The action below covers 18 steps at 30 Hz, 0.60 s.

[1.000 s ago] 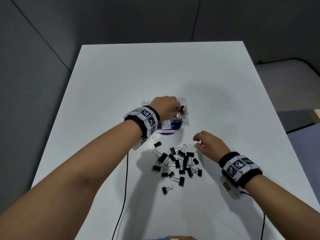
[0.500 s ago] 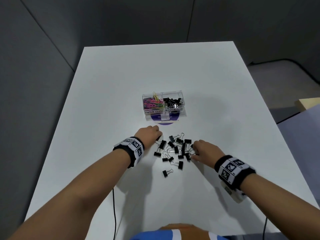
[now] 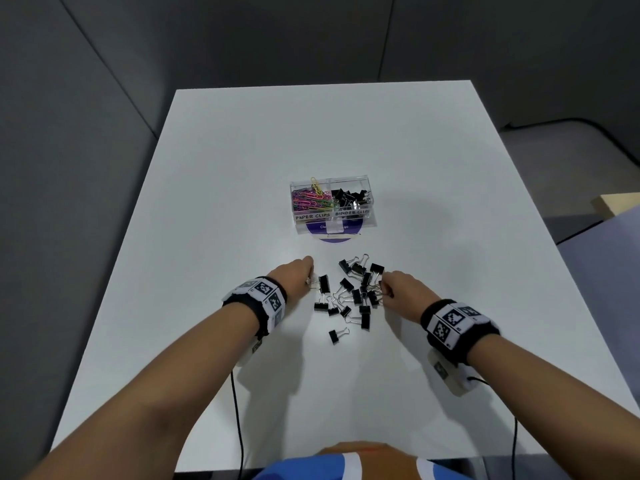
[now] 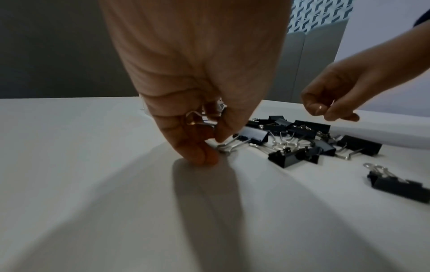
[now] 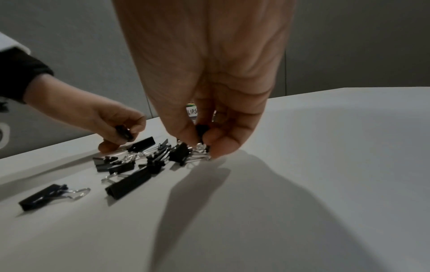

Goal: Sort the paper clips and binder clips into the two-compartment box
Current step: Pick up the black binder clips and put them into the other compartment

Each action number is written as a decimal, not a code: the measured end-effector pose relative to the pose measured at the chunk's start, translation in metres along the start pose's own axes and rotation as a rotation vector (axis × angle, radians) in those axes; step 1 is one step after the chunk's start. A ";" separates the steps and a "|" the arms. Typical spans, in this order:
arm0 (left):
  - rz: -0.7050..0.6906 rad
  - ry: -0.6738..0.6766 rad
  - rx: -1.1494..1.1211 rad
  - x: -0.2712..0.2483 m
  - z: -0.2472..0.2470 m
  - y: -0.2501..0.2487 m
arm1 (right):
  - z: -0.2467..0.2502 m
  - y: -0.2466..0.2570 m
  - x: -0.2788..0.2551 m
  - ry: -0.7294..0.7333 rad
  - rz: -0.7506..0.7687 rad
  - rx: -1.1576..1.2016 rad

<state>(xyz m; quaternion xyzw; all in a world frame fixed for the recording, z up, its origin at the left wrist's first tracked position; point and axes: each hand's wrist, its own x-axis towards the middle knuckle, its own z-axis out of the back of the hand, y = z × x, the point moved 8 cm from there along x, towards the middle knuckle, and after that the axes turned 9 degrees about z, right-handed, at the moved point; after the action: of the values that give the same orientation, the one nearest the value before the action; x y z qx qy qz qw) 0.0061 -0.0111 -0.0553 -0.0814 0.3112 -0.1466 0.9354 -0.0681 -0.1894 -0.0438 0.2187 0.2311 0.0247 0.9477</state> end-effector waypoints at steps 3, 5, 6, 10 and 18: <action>0.045 -0.017 -0.065 -0.004 0.002 0.005 | 0.010 -0.008 -0.003 -0.017 -0.054 0.014; 0.040 -0.009 -0.086 -0.007 0.003 0.004 | 0.015 -0.015 -0.002 -0.024 -0.099 0.024; 0.028 -0.007 -0.072 -0.008 0.004 0.002 | 0.018 -0.017 -0.001 -0.034 -0.108 0.035; 0.005 -0.001 -0.045 -0.008 0.005 -0.006 | 0.020 -0.020 0.003 -0.079 -0.098 0.097; 0.033 0.004 -0.085 0.005 -0.007 -0.020 | 0.004 -0.011 0.015 0.084 -0.064 0.005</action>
<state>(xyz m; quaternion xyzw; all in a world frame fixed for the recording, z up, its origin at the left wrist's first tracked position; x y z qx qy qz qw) 0.0016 -0.0317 -0.0585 -0.1157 0.3203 -0.1182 0.9328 -0.0535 -0.1993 -0.0515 0.2125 0.2775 0.0031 0.9369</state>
